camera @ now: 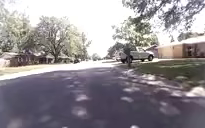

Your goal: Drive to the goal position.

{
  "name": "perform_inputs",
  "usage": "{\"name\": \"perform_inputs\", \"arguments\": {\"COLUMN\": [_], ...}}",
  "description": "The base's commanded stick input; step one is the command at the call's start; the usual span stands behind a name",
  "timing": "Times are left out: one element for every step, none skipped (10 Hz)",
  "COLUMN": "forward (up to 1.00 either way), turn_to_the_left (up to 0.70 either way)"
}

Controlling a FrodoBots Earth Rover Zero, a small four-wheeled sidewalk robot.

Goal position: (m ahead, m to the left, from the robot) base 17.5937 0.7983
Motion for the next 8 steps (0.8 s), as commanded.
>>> {"name": "perform_inputs", "arguments": {"forward": [0.5,0.5,0.5,0.5,0.5,0.5,0.5,0.5], "turn_to_the_left": [0.0,0.0,0.0,0.0,0.0,0.0,0.0,0.0]}}
